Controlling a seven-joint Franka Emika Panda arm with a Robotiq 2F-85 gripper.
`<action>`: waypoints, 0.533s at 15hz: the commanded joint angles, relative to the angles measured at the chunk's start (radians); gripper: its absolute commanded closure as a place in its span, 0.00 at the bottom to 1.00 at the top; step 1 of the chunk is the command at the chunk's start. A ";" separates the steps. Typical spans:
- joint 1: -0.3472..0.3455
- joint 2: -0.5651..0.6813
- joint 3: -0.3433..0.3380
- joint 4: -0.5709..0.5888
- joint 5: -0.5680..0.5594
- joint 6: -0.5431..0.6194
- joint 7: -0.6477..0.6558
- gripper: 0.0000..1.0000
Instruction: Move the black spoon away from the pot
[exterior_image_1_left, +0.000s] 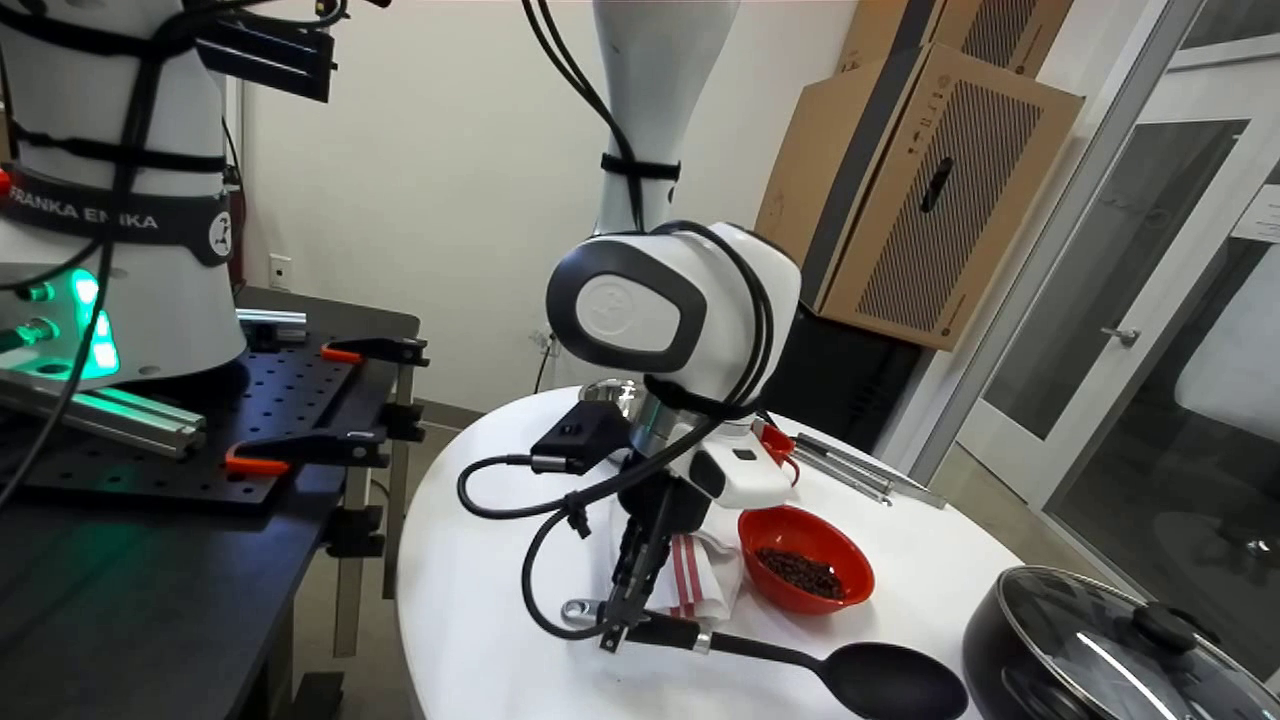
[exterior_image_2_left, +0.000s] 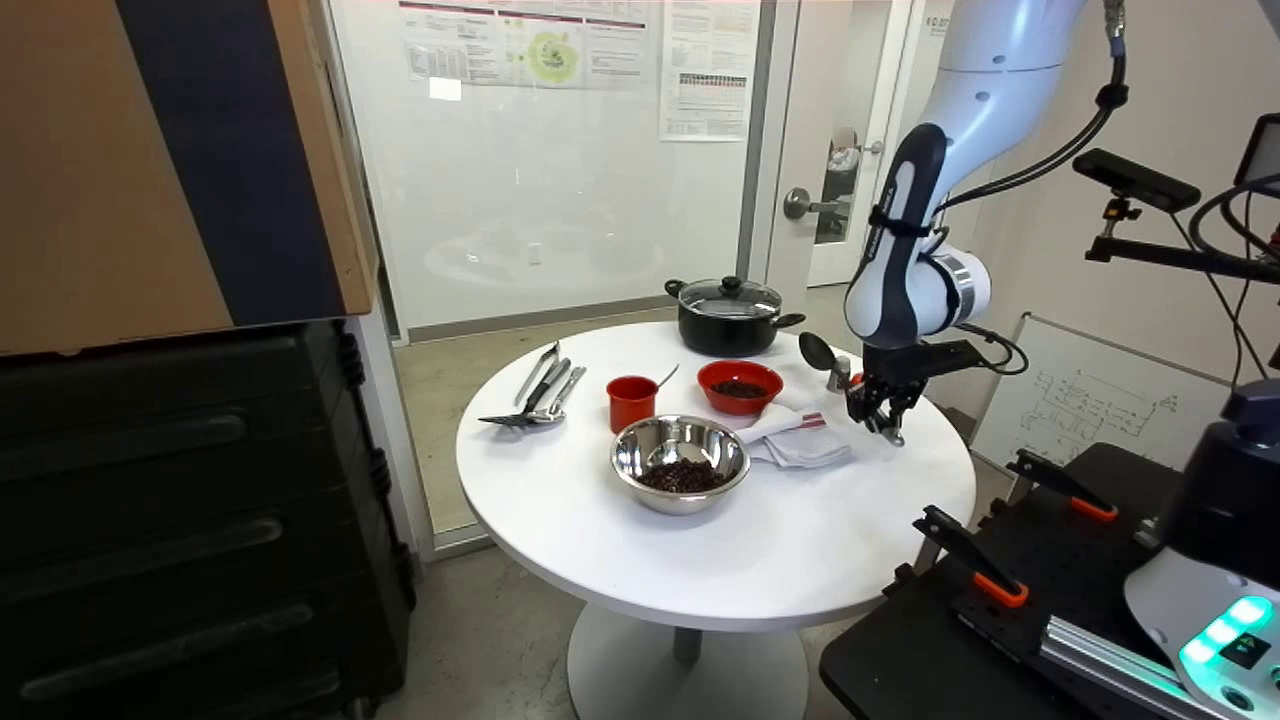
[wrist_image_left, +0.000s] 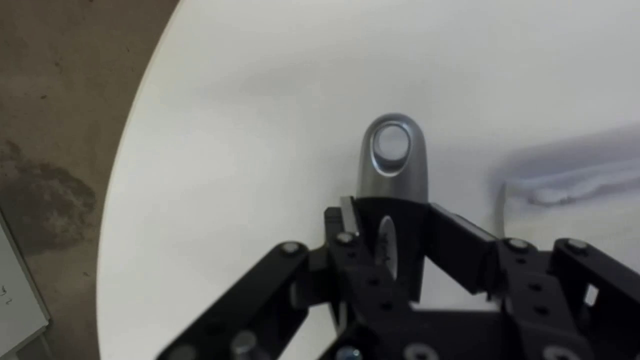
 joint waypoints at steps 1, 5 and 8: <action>-0.002 -0.149 -0.008 -0.100 -0.050 0.034 -0.096 0.90; 0.084 -0.238 -0.068 -0.165 -0.189 0.012 -0.168 0.90; 0.142 -0.295 -0.105 -0.222 -0.302 0.028 -0.203 0.90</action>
